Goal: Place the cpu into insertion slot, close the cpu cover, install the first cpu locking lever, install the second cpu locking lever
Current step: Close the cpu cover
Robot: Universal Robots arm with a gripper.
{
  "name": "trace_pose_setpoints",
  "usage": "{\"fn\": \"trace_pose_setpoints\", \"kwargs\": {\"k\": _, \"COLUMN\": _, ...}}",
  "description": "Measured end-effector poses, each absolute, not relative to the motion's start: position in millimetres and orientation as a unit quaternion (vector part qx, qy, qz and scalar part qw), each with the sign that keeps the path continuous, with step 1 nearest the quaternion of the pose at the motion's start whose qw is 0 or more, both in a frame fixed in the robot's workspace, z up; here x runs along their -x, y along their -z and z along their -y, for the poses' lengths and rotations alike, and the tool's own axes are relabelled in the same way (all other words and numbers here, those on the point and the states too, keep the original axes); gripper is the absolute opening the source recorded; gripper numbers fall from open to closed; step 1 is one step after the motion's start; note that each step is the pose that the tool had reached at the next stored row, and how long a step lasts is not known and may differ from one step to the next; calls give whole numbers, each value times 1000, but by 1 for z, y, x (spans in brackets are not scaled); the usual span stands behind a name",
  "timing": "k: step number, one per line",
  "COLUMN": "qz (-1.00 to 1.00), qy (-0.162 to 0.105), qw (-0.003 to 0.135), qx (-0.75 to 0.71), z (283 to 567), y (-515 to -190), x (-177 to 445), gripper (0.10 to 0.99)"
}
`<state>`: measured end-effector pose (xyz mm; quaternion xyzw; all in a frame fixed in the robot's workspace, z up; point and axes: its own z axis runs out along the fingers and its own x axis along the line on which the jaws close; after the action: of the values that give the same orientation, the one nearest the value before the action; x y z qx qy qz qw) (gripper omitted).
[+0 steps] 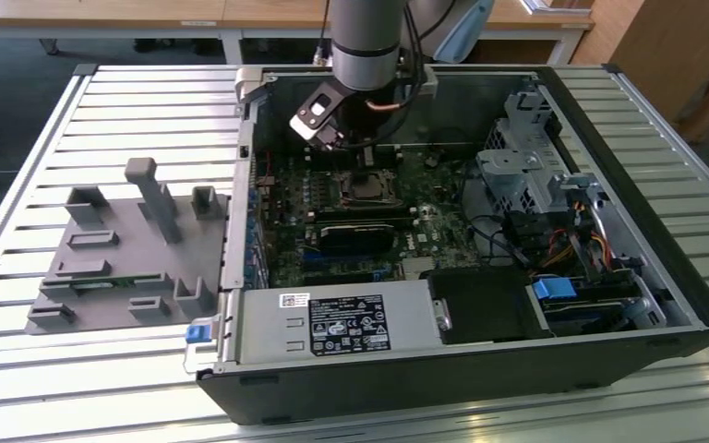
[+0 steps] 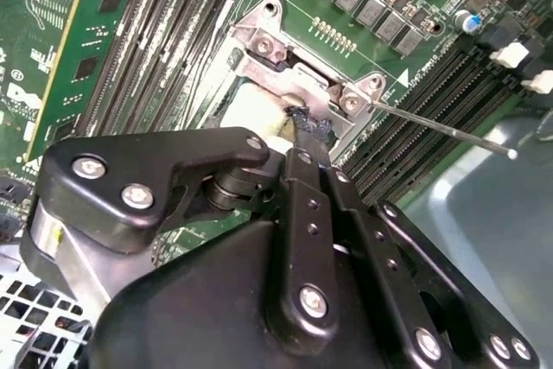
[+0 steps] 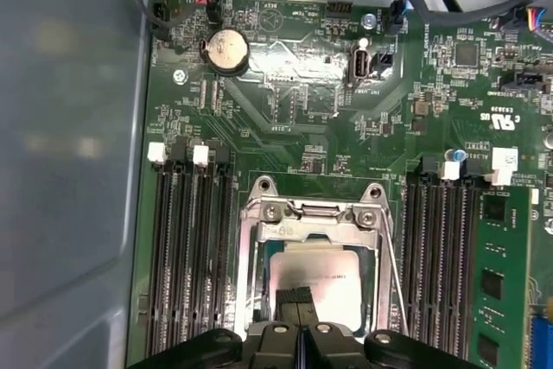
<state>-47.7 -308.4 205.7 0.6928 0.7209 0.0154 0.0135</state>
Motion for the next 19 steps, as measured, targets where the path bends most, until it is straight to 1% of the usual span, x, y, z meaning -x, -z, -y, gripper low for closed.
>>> {"fn": "trace_pose_setpoints", "kwargs": {"k": 11, "qz": -721, "qy": -15, "qw": 14, "qx": -693, "z": 308, "y": -219, "x": 48, "gripper": 106}}
{"fn": "trace_pose_setpoints", "kwargs": {"k": 19, "qz": -721, "qy": -15, "qw": 13, "qx": -693, "z": 309, "y": -219, "x": 44, "gripper": 106}}
